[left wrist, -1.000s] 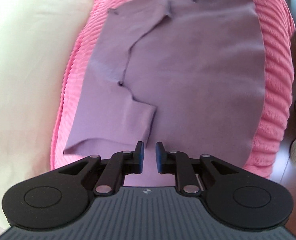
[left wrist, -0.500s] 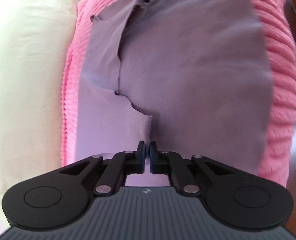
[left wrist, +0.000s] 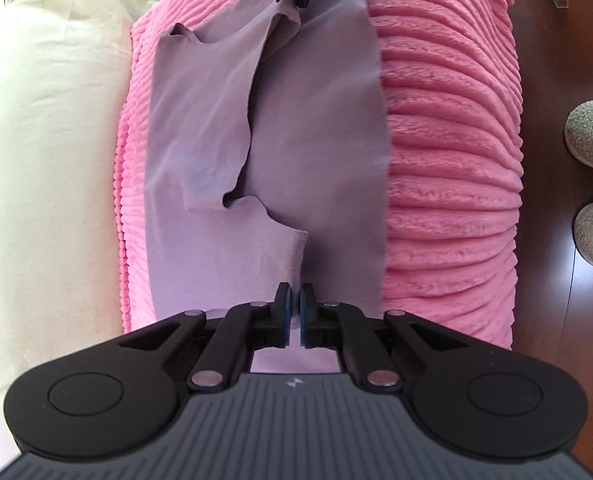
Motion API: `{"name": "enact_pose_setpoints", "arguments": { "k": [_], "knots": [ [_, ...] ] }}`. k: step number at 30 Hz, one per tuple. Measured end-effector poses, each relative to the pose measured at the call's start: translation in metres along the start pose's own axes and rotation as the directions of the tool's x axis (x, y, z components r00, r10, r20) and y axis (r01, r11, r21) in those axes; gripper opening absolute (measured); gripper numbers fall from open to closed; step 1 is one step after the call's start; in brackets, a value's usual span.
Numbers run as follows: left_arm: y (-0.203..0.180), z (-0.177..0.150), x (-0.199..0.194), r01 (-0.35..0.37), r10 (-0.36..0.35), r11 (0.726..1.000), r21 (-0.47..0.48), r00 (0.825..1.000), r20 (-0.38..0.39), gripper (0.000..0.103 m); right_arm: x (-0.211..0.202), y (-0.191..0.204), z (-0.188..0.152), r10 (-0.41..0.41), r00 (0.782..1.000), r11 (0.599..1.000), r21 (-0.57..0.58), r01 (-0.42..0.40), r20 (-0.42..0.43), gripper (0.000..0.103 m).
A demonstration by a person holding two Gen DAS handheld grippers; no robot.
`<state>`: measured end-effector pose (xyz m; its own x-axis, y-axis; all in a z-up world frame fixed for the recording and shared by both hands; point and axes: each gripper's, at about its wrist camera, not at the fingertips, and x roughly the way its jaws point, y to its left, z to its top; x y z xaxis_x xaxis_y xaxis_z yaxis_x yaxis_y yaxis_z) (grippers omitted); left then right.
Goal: Fold clothes
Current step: 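Fold the hem up toward the straps with both grippers and lay it down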
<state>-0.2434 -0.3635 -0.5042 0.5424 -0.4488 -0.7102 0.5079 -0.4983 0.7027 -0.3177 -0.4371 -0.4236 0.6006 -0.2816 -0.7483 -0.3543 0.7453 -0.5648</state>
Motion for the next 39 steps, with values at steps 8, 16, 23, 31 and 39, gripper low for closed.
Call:
{"name": "enact_pose_setpoints", "arguments": {
  "k": [8, 16, 23, 31, 39],
  "knots": [
    [-0.015, -0.001, -0.025, -0.001, 0.001, 1.0, 0.001, 1.0, -0.005, 0.002, -0.009, 0.016, 0.005, 0.021, 1.0, 1.0, -0.005, -0.021, 0.01, 0.002],
    [-0.038, -0.007, -0.045, 0.007, -0.007, 1.0, -0.003, 1.0, -0.009, 0.002, -0.008, 0.024, 0.008, 0.015, 1.0, 1.0, -0.01, -0.015, -0.005, 0.002],
    [-0.044, -0.007, -0.041, 0.008, -0.008, 1.0, -0.013, 1.0, -0.011, 0.002, -0.006, 0.026, 0.007, 0.021, 0.999, 0.999, -0.025, -0.021, -0.027, 0.002],
    [-0.045, -0.015, -0.048, 0.005, -0.004, 1.0, -0.026, 0.998, 0.055, 0.0, -0.002, 0.032, 0.009, 0.012, 0.999, 0.999, -0.042, -0.014, -0.041, 0.005],
    [-0.047, -0.028, -0.058, -0.014, 0.013, 1.0, 0.013, 0.998, 0.069, 0.0, -0.005, 0.026, 0.01, 0.028, 0.999, 1.0, -0.002, -0.029, -0.039, 0.003]
  ]
}}
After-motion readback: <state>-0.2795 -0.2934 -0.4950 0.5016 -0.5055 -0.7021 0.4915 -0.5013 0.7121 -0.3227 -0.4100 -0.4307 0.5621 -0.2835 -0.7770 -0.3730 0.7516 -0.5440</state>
